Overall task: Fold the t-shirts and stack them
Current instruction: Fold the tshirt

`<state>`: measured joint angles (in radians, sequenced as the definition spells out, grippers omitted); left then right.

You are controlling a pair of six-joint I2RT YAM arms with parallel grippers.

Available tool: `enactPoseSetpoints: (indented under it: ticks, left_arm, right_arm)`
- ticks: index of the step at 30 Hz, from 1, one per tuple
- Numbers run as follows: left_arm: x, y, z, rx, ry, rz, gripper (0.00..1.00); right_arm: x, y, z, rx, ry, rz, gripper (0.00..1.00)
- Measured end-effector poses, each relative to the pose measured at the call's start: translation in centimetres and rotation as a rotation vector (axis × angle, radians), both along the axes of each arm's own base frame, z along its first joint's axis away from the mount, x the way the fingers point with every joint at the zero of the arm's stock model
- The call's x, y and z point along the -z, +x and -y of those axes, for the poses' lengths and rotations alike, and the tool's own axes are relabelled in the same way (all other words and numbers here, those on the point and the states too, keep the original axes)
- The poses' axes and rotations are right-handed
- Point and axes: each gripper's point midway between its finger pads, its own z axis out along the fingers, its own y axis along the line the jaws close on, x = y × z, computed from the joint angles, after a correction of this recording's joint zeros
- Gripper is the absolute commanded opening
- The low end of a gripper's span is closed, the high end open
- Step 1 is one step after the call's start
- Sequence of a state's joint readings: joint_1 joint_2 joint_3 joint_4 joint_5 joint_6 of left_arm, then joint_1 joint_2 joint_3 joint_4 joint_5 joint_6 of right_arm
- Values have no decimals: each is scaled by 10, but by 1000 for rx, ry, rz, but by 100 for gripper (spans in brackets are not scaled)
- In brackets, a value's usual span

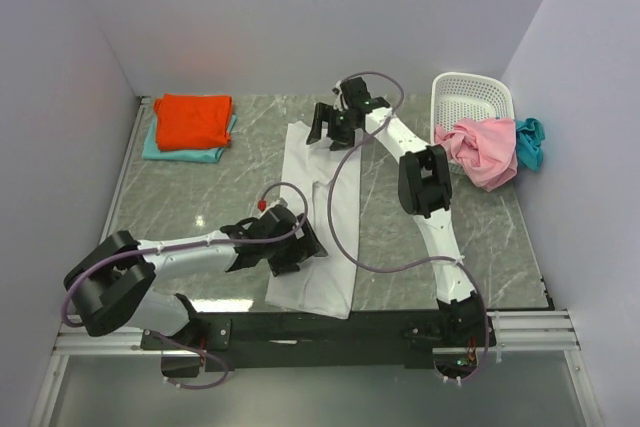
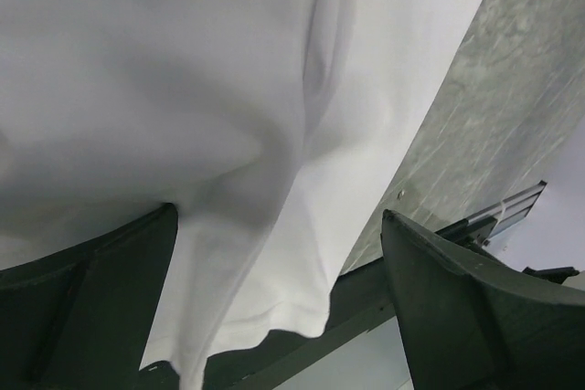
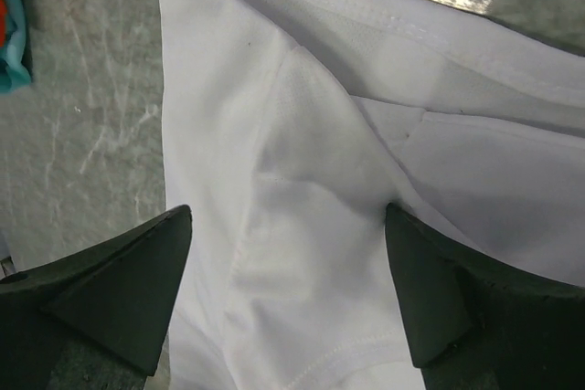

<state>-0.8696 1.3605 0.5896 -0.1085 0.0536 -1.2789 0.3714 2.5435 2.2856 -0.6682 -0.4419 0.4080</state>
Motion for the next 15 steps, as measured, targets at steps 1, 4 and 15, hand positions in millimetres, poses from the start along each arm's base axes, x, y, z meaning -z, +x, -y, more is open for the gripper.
enactPoseSetpoints:
  ticks: [1,4,15]
  left_arm:
    - [0,-2,3,8,4,2,100]
    - [0,-8,14,29,7,2,99]
    - [-2,-23,27,51,56,4,99]
  right_arm:
    - [0,1,-5,-1,9,7,92]
    - [-1,6,-14,5,41,22,93]
    - [-5,26,-28,47,116,61,93]
